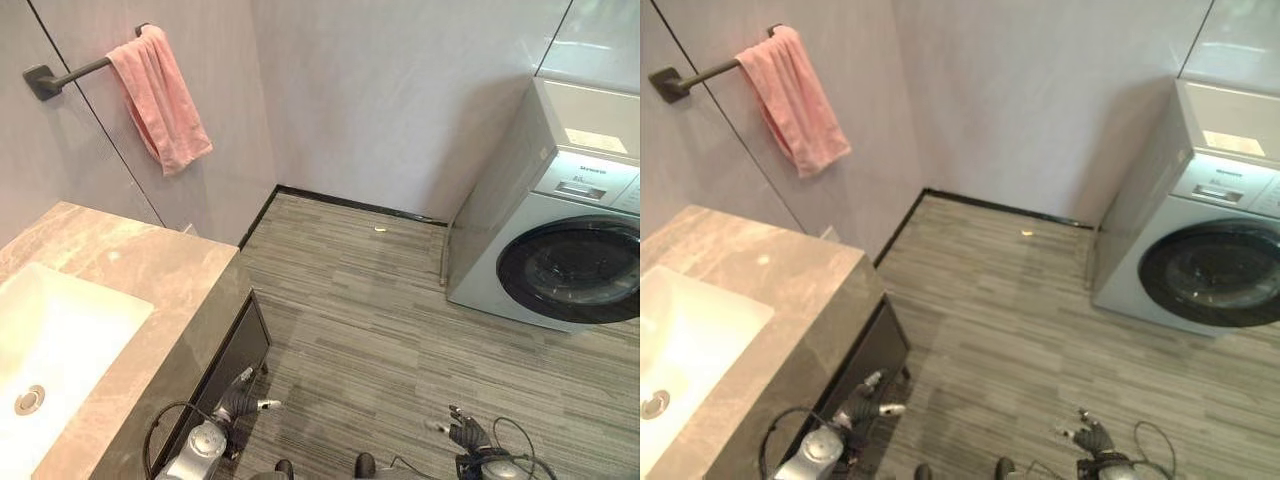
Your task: Put brush and paste in cup on sink, flatten towel.
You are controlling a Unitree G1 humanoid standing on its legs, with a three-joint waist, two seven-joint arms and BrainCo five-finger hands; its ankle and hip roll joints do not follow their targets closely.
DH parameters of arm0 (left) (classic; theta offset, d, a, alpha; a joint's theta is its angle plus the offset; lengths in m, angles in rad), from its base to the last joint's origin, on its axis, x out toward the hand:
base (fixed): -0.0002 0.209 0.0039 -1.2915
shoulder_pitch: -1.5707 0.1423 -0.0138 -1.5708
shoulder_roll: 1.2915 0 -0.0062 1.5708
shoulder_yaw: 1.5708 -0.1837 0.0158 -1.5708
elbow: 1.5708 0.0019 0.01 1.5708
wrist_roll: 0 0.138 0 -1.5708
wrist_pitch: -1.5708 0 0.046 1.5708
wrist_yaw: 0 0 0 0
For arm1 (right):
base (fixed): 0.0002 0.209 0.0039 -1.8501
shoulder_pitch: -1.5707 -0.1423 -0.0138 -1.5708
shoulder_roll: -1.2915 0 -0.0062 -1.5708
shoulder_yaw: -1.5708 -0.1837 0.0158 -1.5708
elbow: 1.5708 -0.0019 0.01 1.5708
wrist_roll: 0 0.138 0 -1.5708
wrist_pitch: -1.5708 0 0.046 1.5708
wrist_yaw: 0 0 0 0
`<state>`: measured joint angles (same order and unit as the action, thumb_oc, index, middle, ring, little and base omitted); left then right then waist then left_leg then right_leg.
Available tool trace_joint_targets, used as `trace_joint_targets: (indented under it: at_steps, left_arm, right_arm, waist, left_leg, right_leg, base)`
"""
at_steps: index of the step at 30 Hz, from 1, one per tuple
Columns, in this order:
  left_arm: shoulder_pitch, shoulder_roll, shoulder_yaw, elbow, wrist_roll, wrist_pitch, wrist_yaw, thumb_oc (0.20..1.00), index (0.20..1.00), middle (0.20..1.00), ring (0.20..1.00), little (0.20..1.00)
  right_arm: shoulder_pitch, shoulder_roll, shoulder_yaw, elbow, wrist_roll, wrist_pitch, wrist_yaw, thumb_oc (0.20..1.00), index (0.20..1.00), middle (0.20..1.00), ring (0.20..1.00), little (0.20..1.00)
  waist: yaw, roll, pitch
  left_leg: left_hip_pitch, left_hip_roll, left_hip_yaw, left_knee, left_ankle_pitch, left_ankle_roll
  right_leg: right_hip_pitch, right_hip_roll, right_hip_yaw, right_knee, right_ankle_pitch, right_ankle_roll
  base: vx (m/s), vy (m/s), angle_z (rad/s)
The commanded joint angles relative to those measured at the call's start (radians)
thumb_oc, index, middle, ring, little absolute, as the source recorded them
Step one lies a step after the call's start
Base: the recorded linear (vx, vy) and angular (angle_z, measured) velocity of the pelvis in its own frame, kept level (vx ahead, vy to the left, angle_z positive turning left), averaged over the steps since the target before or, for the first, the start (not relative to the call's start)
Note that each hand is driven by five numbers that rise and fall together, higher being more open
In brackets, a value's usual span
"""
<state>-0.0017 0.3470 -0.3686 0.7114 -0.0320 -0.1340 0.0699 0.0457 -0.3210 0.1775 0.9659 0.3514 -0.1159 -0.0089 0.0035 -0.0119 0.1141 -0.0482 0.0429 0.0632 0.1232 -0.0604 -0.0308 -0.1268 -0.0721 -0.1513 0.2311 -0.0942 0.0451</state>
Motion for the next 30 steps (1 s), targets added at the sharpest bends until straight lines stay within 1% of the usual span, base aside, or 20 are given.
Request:
trace_joint_targets:
  at_steps: [1,5,8,12,17,18,19,20,21,22,23,24,25,26,27,28,29,30]
  left_arm:
    - [-0.045,-0.003,0.016,0.021,-0.025,-0.029,0.038,1.0,1.0,1.0,1.0,1.0]
    - [-0.077,-0.018,0.023,0.041,-0.087,-0.037,0.048,1.0,1.0,1.0,1.0,1.0]
    - [-0.103,-0.022,0.02,0.07,-0.099,-0.036,0.062,1.0,1.0,1.0,1.0,1.0]
    - [-0.111,-0.025,0.016,0.064,-0.099,-0.038,0.069,1.0,1.0,1.0,1.0,1.0]
    - [-0.099,-0.015,0.013,0.039,-0.109,-0.042,0.059,1.0,1.0,1.0,1.0,1.0]
    - [-0.095,-0.012,0.012,0.032,-0.107,-0.043,0.056,1.0,1.0,1.0,1.0,1.0]
    - [-0.079,-0.001,0.014,0.015,-0.093,-0.044,0.049,1.0,1.0,1.0,1.0,1.0]
    - [-0.067,0.003,0.021,0.013,-0.094,-0.043,0.047,1.0,1.0,1.0,1.0,1.0]
    - [-0.067,0.004,0.021,0.013,-0.094,-0.043,0.047,1.0,1.0,1.0,1.0,1.0]
    - [-0.059,0.014,0.029,0.012,-0.095,-0.043,0.046,1.0,1.0,1.0,1.0,1.0]
    - [-0.058,0.014,0.029,0.011,-0.095,-0.043,0.046,1.0,1.0,1.0,1.0,1.0]
    - [-0.054,0.022,0.034,0.009,-0.085,-0.041,0.045,1.0,1.0,1.0,1.0,1.0]
    - [-0.053,0.025,0.037,0.014,-0.082,-0.044,0.041,1.0,1.0,1.0,1.0,1.0]
    - [-0.048,0.024,0.048,0.027,-0.083,-0.048,0.045,1.0,1.0,1.0,1.0,1.0]
    - [-0.046,0.021,0.062,0.044,-0.09,-0.05,0.048,1.0,1.0,1.0,1.0,1.0]
    - [-0.041,0.005,0.084,0.066,-0.11,-0.051,0.049,1.0,1.0,1.0,1.0,1.0]
    - [-0.041,0.004,0.084,0.066,-0.11,-0.052,0.048,1.0,1.0,1.0,1.0,1.0]
    - [-0.041,-0.002,0.1,0.077,-0.126,-0.055,0.054,1.0,1.0,1.0,1.0,1.0]
  right_arm:
    - [-0.015,-0.002,-0.002,-0.03,0.089,-0.054,0.003,1.0,1.0,1.0,1.0,1.0]
    - [-0.038,-0.005,0.013,-0.066,0.089,-0.058,-0.011,1.0,1.0,1.0,1.0,1.0]
    - [-0.051,0.005,0.033,-0.089,0.093,-0.057,-0.016,1.0,1.0,1.0,1.0,1.0]
    - [-0.058,0.009,0.039,-0.091,0.097,-0.058,-0.017,1.0,1.0,1.0,1.0,1.0]
    - [-0.063,0.005,0.04,-0.077,0.085,-0.055,-0.011,1.0,1.0,1.0,1.0,1.0]
    - [-0.061,0.001,0.038,-0.074,0.079,-0.054,-0.01,1.0,1.0,1.0,1.0,1.0]
    - [-0.058,0.001,0.034,-0.07,0.042,-0.049,-0.017,1.0,1.0,1.0,1.0,1.0]
    - [-0.057,-0.003,0.038,-0.078,0.009,-0.041,-0.021,1.0,1.0,1.0,1.0,1.0]
    - [-0.057,-0.003,0.038,-0.078,0.008,-0.041,-0.021,1.0,1.0,1.0,1.0,1.0]
    - [-0.069,-0.015,0.055,-0.133,-0.011,-0.033,-0.011,1.0,1.0,1.0,1.0,1.0]
    - [-0.069,-0.015,0.055,-0.133,-0.011,-0.033,-0.011,1.0,1.0,1.0,1.0,1.0]
    - [-0.068,-0.018,0.059,-0.152,-0.012,-0.035,-0.003,1.0,1.0,1.0,1.0,1.0]
    - [-0.067,-0.021,0.06,-0.16,-0.013,-0.034,0.001,1.0,1.0,1.0,1.0,1.0]
    - [-0.065,-0.024,0.057,-0.158,-0.017,-0.036,0.006,1.0,1.0,1.0,1.0,1.0]
    - [-0.062,-0.024,0.054,-0.164,-0.014,-0.04,0.006,1.0,1.0,1.0,1.0,1.0]
    - [-0.051,-0.025,0.055,-0.173,-0.025,-0.041,0.007,1.0,1.0,1.0,1.0,1.0]
    - [-0.05,-0.026,0.056,-0.173,-0.025,-0.041,0.007,1.0,1.0,1.0,1.0,1.0]
    - [-0.036,-0.029,0.065,-0.208,-0.055,-0.034,0.008,1.0,1.0,1.0,1.0,1.0]
  waist:
    - [-0.001,-0.043,0.009]
    - [-0.002,-0.042,0.036]
    - [-0.002,-0.04,0.057]
    - [-0.002,-0.037,0.063]
    - [0.003,-0.031,0.06]
    - [0.004,-0.028,0.058]
    - [0.003,-0.02,0.053]
    - [0.005,-0.018,0.057]
    - [0.005,-0.019,0.053]
    - [-0.009,-0.001,0.071]
    - [-0.007,-0.002,0.071]
    - [-0.012,0.008,0.066]
    - [-0.023,0.014,0.057]
    - [-0.028,0.011,0.052]
    - [-0.028,0.002,0.042]
    - [-0.041,0.001,0.031]
    - [-0.042,0.005,0.032]
    - [-0.058,0.005,0.024]
  left_leg:
    - [-0.078,-0.045,0.004,0.208,-0.082,0.009]
    - [-0.125,-0.032,-0.001,0.299,-0.109,0.013]
    - [-0.145,-0.033,-0.004,0.36,-0.158,0.03]
    - [-0.15,-0.036,0.001,0.386,-0.179,0.042]
    - [-0.133,-0.054,0.006,0.368,-0.177,0.054]
    - [-0.124,-0.062,0.005,0.358,-0.171,0.055]
    - [-0.086,-0.086,0.001,0.312,-0.154,0.066]
    - [-0.057,-0.104,0.008,0.28,-0.147,0.079]
    - [-0.059,-0.104,0.009,0.274,-0.142,0.079]
    - [-0.02,-0.107,0.021,0.219,-0.12,0.092]
    - [-0.018,-0.109,0.024,0.217,-0.119,0.092]
    - [-0.001,-0.102,0.025,0.193,-0.101,0.089]
    - [0.02,-0.106,0.019,0.162,-0.091,0.085]
    - [0.046,-0.119,0.019,0.139,-0.094,0.081]
    - [0.076,-0.132,0.033,0.11,-0.102,0.074]
    - [0.116,-0.134,0.022,0.076,-0.109,0.06]
    - [0.119,-0.13,0.02,0.074,-0.11,0.059]
    - [0.15,-0.124,0.006,0.058,-0.1,0.043]
  right_leg:
    - [0.034,-0.011,-0.043,0.065,-0.049,0.047]
    - [-0.001,-0.012,-0.051,0.131,-0.076,0.038]
    - [-0.026,-0.02,-0.051,0.207,-0.112,0.03]
    - [-0.037,-0.02,-0.041,0.233,-0.125,0.029]
    - [-0.024,-0.024,-0.023,0.215,-0.119,0.038]
    - [-0.02,-0.027,-0.019,0.214,-0.109,0.045]
    - [-0.042,-0.041,0.001,0.259,-0.027,0.089]
    - [-0.071,-0.059,0.031,0.314,0.066,0.121]
    - [-0.074,-0.059,0.032,0.31,0.07,0.121]
    - [-0.143,-0.086,0.05,0.384,0.173,0.129]
    - [-0.146,-0.087,0.053,0.387,0.172,0.129]
    - [-0.173,-0.082,0.045,0.374,0.157,0.123]
    - [-0.195,-0.049,0.052,0.34,0.129,0.114]
    - [-0.211,-0.045,0.033,0.282,0.127,0.111]
    - [-0.219,-0.073,-0.022,0.165,0.132,0.11]
    - [-0.229,-0.088,-0.059,0.036,0.162,0.114]
    - [-0.223,-0.085,-0.063,0.03,0.163,0.114]
    - [-0.24,-0.085,-0.036,-0.001,0.196,0.129]
  base:
    - [-0.04,-0.004,0.09]
    - [-0.02,-0.005,0.06]
    - [0.03,0.02,0.05]
    - [0.06,0.049,0.05]
    - [0.11,0.089,-0.05]
    - [0.16,0.187,0.0]
    - [0.15,0.234,-0.01]
    - [0.11,0.197,-0.03]
    - [0.07,0.242,-0.13]
    - [0.04,0.159,-0.24]
    - [0.1,0.196,-0.29]
    - [0.15,0.054,-0.32]
    - [0.24,0.068,-0.33]
    - [0.3,0.03,-0.36]
    - [0.42,-0.037,-0.31]
    - [0.34,-0.051,-0.21]
    - [0.43,-0.106,-0.1]
    - [0.22,-0.056,0.13]
